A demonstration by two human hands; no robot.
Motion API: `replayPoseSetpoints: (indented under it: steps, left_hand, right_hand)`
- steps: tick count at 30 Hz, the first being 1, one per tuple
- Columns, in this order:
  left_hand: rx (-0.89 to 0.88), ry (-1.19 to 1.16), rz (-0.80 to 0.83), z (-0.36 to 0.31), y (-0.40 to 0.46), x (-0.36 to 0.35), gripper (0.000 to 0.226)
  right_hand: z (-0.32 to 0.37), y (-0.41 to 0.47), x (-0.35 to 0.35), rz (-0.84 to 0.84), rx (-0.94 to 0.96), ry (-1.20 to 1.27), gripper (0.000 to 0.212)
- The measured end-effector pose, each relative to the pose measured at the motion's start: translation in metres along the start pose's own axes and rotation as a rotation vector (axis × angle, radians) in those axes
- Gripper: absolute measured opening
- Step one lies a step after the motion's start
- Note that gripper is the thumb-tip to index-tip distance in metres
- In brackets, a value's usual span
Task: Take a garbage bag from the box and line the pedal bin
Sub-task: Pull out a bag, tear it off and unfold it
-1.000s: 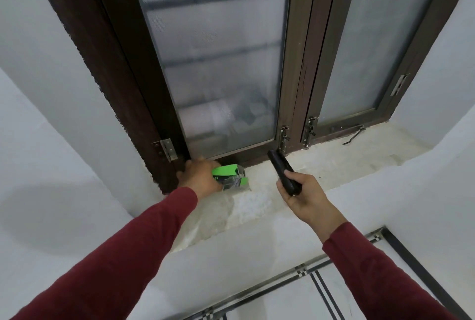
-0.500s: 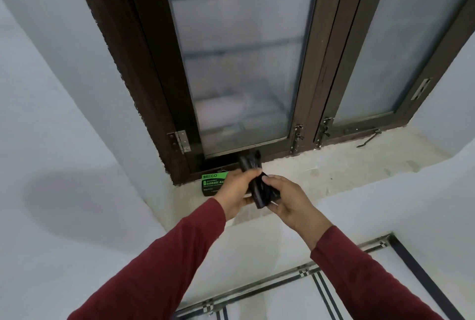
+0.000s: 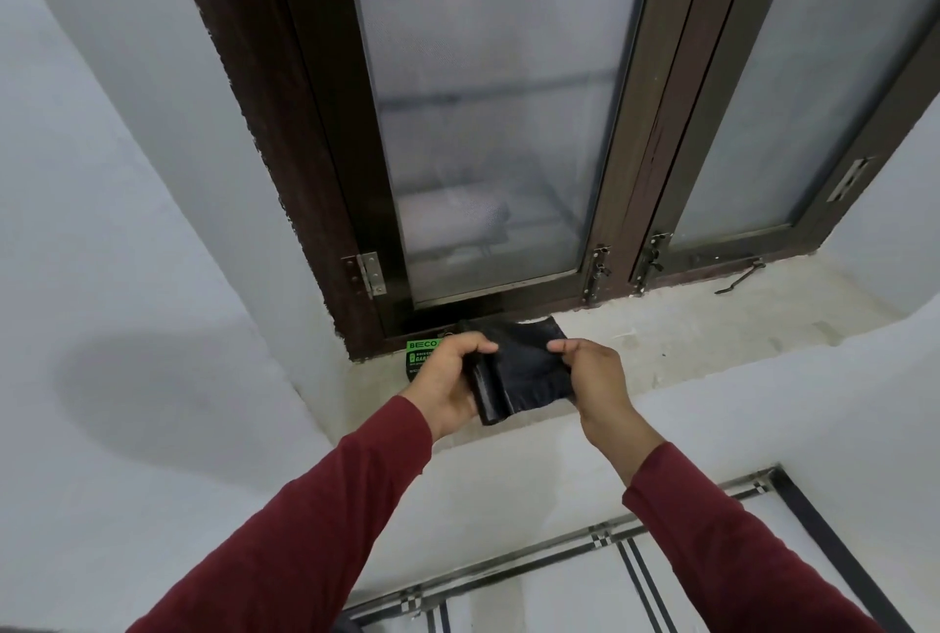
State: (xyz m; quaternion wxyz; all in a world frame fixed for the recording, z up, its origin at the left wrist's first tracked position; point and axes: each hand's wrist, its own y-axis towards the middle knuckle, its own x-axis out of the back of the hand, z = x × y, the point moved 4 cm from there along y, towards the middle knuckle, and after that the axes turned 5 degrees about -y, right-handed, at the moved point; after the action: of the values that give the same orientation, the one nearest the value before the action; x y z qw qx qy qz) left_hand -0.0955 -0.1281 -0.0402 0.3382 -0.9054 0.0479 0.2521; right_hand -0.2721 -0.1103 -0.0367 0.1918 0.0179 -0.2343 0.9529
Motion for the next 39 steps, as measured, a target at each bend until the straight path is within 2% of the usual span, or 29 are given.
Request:
replayPoseSetpoints:
  steps: [1, 4, 5, 7, 11, 14, 18, 21, 23, 27, 28, 30, 32, 33, 35, 36, 39]
  left_hand:
    - [0.003, 0.013, -0.011, -0.001, 0.0, 0.001, 0.055]
    - [0.01, 0.075, 0.004, -0.003, 0.001, 0.0, 0.047]
    - [0.013, 0.082, 0.007, -0.004, 0.0, -0.002, 0.041]
    - [0.014, 0.075, 0.012, -0.006, -0.002, -0.005, 0.035]
    - [0.006, 0.061, 0.018, -0.006, 0.0, -0.002, 0.034]
    - [0.008, 0.081, 0.02, -0.005, 0.001, 0.001, 0.03]
    - [0.033, 0.086, 0.048, -0.004, -0.002, -0.003, 0.041]
    - [0.023, 0.081, 0.037, -0.004, -0.003, -0.006, 0.038]
    - [0.014, 0.088, 0.023, -0.005, -0.004, -0.007, 0.033]
    - [0.035, 0.08, 0.015, -0.005, -0.005, -0.007, 0.031]
    - [0.035, 0.079, 0.017, -0.005, -0.005, -0.007, 0.031]
    - [0.028, 0.087, 0.018, -0.005, -0.004, -0.005, 0.033]
    - [0.014, 0.097, 0.023, -0.006, -0.003, -0.004, 0.038]
    - [0.013, 0.093, 0.027, -0.007, -0.003, -0.005, 0.04]
    - [0.022, 0.072, 0.028, -0.007, -0.003, -0.004, 0.043]
    - [0.028, 0.062, 0.035, -0.007, -0.002, -0.004, 0.045]
    - [0.02, 0.068, 0.048, -0.008, -0.003, -0.003, 0.047]
  right_hand:
    - [0.001, -0.004, 0.0, 0.011, -0.014, -0.026, 0.016]
    - [0.008, -0.009, 0.0, 0.063, 0.06, -0.2, 0.054]
    - [0.01, -0.01, 0.001, 0.04, 0.105, -0.254, 0.058]
    - [0.013, -0.009, 0.003, -0.002, 0.179, -0.322, 0.048]
    - [0.016, -0.005, 0.003, 0.063, 0.246, -0.452, 0.011]
    - [0.015, -0.004, 0.007, 0.08, 0.18, -0.405, 0.026]
    - [0.016, -0.004, 0.009, 0.079, 0.163, -0.315, 0.066]
    - [0.018, -0.004, 0.008, 0.078, 0.199, -0.301, 0.074]
    - [0.018, -0.005, 0.01, 0.07, 0.21, -0.25, 0.07]
    - [0.023, -0.005, 0.012, 0.031, 0.197, -0.264, 0.044]
    - [0.025, -0.007, 0.012, 0.023, 0.188, -0.291, 0.036]
    - [0.027, -0.012, 0.012, 0.055, 0.201, -0.407, 0.007]
    - [0.026, -0.012, 0.012, 0.095, 0.254, -0.62, 0.052]
    - [0.026, -0.012, 0.012, 0.073, 0.309, -0.714, 0.059]
    - [0.027, -0.013, 0.011, 0.045, 0.384, -0.798, 0.038]
    - [0.026, -0.011, 0.011, 0.043, 0.403, -0.804, 0.035]
    - [0.027, -0.009, 0.012, 0.076, 0.364, -0.759, 0.044]
